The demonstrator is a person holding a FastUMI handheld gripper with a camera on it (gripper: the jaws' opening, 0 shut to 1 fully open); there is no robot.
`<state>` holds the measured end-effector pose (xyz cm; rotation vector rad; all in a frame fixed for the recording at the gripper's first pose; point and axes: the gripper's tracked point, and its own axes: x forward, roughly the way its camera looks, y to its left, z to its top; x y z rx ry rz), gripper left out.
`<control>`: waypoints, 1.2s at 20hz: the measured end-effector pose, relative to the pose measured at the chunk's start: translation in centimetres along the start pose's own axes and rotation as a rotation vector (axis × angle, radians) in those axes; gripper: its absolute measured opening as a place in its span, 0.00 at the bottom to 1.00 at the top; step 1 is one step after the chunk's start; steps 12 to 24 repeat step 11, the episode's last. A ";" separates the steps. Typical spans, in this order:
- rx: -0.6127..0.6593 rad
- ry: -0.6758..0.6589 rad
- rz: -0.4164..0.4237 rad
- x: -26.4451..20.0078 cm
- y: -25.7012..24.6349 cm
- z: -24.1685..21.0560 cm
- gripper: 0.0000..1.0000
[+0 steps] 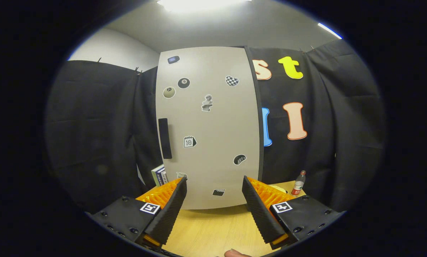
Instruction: Open the shoe cabinet door, grab the shoes and put them into the shoe cabinet, then close the shoe cabinet door.
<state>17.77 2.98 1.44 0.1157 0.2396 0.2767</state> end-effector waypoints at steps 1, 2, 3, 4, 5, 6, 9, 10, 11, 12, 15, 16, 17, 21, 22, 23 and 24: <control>-0.005 0.000 -0.004 -0.1 -0.1 0.0 0.98; -0.007 0.000 0.000 -0.2 0.1 0.0 0.98; -0.007 -0.001 0.004 -0.3 0.2 0.0 0.98; -0.009 -0.002 0.006 -0.6 0.2 0.0 0.98; -0.011 -0.004 0.004 -0.7 0.1 0.1 0.98; -0.013 -0.004 0.003 -1.2 0.0 -0.1 0.98; -0.007 0.006 0.002 -1.6 -0.2 -0.3 0.98; -0.003 0.008 0.004 -1.7 -0.2 -0.3 0.98; 0.002 0.013 0.008 -1.8 -0.1 -0.3 0.98; 0.002 0.013 0.008 -1.8 -0.1 -0.3 0.98; 0.002 0.013 0.008 -1.8 -0.1 -0.3 0.98; 0.002 0.013 0.008 -1.8 -0.1 -0.3 0.98; 0.002 0.013 0.008 -1.8 -0.1 -0.3 0.98; 0.002 0.013 0.008 -1.8 -0.1 -0.3 0.98; 0.002 0.013 0.008 -1.8 -0.1 -0.3 0.98; 0.002 0.013 0.008 -1.8 -0.1 -0.3 0.98; 0.002 0.013 0.008 -1.8 -0.1 -0.3 0.98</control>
